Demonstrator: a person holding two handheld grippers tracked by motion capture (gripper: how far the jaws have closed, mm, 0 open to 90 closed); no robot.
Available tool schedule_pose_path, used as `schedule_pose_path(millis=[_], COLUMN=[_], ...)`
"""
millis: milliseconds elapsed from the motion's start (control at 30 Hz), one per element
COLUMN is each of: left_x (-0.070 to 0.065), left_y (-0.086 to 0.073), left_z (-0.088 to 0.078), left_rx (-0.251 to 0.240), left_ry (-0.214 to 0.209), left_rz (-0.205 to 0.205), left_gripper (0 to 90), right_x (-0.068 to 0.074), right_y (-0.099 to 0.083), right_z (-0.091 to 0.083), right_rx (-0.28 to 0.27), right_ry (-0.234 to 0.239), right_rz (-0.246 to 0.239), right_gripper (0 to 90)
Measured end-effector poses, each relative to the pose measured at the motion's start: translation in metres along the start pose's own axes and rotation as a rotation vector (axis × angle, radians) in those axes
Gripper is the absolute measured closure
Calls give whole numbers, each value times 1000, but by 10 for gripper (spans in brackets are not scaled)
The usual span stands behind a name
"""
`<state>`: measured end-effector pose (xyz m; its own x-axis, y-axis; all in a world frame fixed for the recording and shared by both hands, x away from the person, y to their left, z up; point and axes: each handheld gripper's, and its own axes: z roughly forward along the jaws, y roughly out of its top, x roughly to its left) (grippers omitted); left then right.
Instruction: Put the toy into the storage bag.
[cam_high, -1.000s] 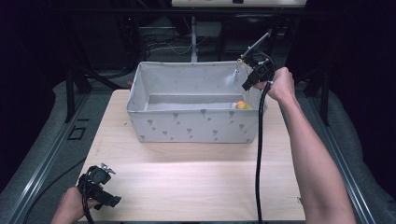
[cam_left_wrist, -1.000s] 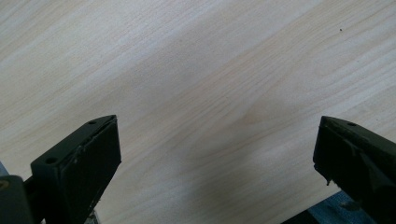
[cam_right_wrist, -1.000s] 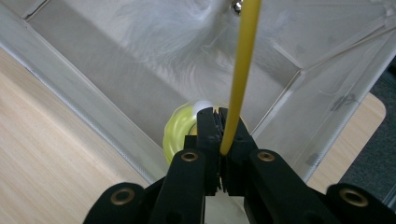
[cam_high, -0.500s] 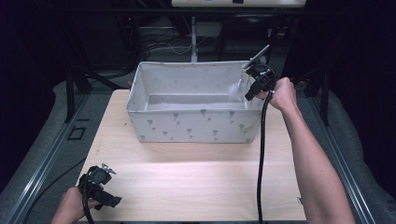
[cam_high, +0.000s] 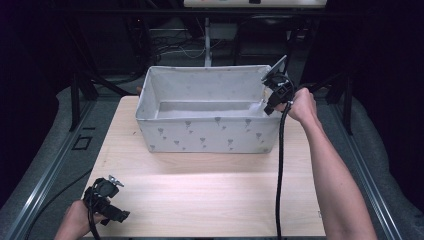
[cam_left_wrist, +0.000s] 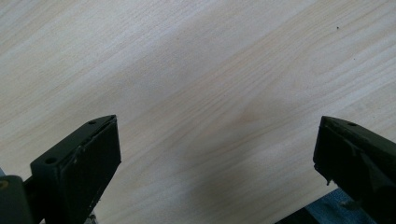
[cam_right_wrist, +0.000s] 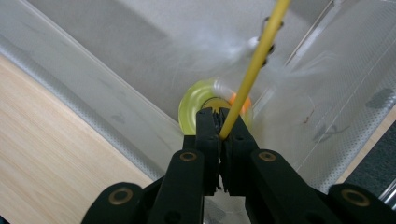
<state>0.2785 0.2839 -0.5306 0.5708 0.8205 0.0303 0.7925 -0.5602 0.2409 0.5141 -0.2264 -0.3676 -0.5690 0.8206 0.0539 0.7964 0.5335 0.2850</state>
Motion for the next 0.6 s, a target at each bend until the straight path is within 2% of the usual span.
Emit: schedule_pose_path(millis=[100, 333, 433, 467, 600], left_x=[0, 0, 0, 0, 0], left_y=[0, 0, 0, 0, 0], left_z=[0, 0, 0, 0, 0], left_rx=[1, 2, 1, 0, 1], left_ry=[1, 0, 2, 3, 2], left_rz=[0, 1, -4, -1, 2], left_gripper=[8, 8, 9, 8, 8], right_x=[1, -2, -2, -1, -1], right_y=[0, -3, -5, -8, -13], right_z=[0, -2, -5, -12, -27], right_rx=[14, 3, -26, -52, -102], right_ry=[-1, 5, 15, 9, 13], right_rz=[3, 18, 21, 17, 17], right_gripper=[876, 866, 850, 804, 713])
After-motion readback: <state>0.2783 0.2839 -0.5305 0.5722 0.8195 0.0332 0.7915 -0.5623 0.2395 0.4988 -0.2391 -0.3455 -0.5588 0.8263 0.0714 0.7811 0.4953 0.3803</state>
